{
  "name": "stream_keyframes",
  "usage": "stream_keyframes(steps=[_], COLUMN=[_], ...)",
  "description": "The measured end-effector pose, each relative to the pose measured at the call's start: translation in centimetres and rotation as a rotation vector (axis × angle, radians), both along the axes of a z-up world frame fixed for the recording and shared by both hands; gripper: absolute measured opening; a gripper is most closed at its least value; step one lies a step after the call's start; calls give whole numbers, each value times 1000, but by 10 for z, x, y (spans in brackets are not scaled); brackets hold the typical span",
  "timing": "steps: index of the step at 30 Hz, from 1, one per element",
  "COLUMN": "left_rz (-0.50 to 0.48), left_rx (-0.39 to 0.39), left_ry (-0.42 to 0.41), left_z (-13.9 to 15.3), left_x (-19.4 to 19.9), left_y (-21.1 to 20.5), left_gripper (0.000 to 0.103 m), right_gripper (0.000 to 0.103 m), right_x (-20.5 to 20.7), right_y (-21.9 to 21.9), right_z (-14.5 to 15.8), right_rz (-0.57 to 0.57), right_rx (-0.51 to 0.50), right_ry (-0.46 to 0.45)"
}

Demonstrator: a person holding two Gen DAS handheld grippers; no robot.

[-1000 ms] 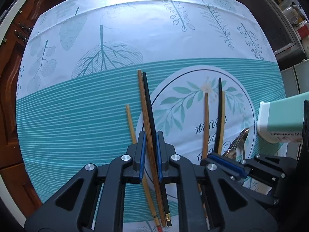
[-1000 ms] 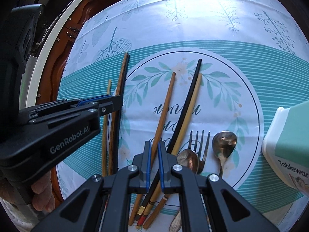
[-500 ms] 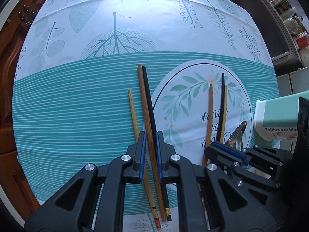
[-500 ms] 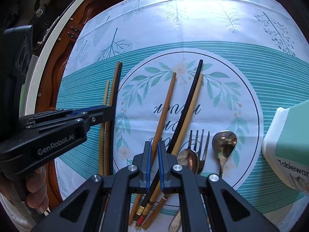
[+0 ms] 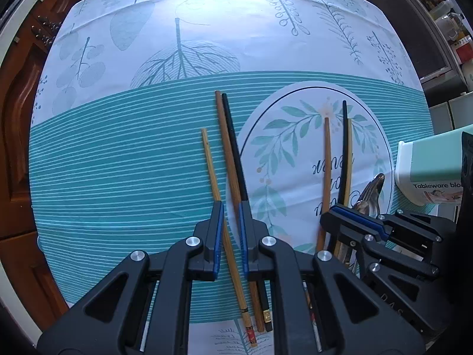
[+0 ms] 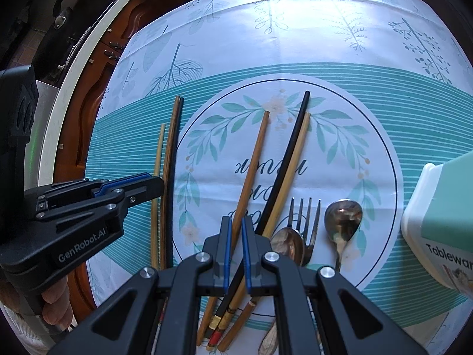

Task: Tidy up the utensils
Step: 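Close the left tool on a brown chopstick while the right tool grasps a wooden chopstick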

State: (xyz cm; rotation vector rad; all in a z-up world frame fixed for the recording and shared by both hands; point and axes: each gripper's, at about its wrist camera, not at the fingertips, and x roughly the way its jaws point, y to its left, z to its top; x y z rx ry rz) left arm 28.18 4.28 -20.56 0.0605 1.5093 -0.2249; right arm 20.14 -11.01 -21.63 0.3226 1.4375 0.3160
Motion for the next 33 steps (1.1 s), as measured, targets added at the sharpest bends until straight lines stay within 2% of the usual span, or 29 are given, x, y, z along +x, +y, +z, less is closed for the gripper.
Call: stream_keyframes(steps=[5,9,14,22,27,30,33], left_rz=[-27,-30,3,5,29,29,44], left_rx=[-6,12,-4,36,30,45,32], left_ry=[-14,9,23,36,60,71,95], left_z=[5,-1,-7,-12,-14,-15,-17], left_x=[1,1,1,-8,-8,-1,5], left_y=[-16,-20,-15,-5,-2,-6,-12], left_gripper=[8,8,8,8,8,11,25], right_gripper=[5,5,5,5,5,5,5], right_x=[0,0,0,-1,-1,-1,-1], right_y=[-1,-2,-3,-5,-5,-5,-4], right_z=[0,1,1,1,1,1,1], right_rz=[-1,-2,-2,0,-1,0,4], right_rx=[3,7,9,17,17,16,5], right_ry=[0,0,-1,-1,-1,-2,-1])
